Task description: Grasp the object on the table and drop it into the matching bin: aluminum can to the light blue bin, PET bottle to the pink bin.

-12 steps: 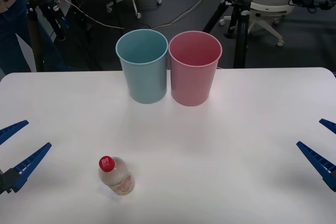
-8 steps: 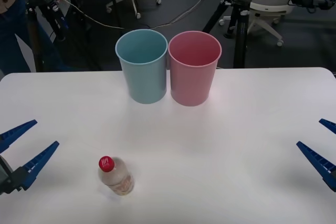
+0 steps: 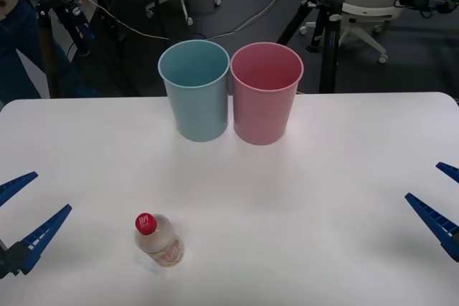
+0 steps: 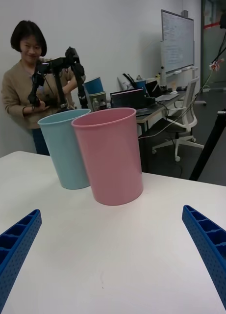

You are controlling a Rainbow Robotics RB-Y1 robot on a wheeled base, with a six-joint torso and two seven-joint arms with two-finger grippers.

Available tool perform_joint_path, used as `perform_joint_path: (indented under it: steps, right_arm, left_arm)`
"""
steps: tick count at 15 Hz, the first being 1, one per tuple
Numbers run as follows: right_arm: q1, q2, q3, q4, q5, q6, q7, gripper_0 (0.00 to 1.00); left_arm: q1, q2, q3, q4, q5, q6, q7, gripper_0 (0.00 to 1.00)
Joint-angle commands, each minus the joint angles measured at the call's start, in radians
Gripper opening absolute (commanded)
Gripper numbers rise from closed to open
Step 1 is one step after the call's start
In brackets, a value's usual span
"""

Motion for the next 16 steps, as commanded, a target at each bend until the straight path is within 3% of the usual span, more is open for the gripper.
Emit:
perform_joint_path:
  steps: [1,5,13,16]
  right_arm:
    - [0.000,0.000,0.000,0.000,0.000,0.000,0.000,1.00]
    - [0.000,0.000,0.000,0.000,0.000,0.000,0.000,1.00]
    - [0.000,0.000,0.000,0.000,0.000,0.000,0.000,1.00]
    - [0.000,0.000,0.000,0.000,0.000,0.000,0.000,1.00]
  left_arm:
    - [0.016,0.019,0.001,0.037,0.022,-0.032,-0.087,1.00]
    - [0.045,0.039,-0.028,0.069,0.040,-0.062,-0.205,1.00]
    - [-0.007,0.122,-0.233,0.272,0.109,-0.070,-0.461,1.00]
    - [-0.036,0.139,-0.305,0.310,0.107,-0.070,-0.481,1.00]
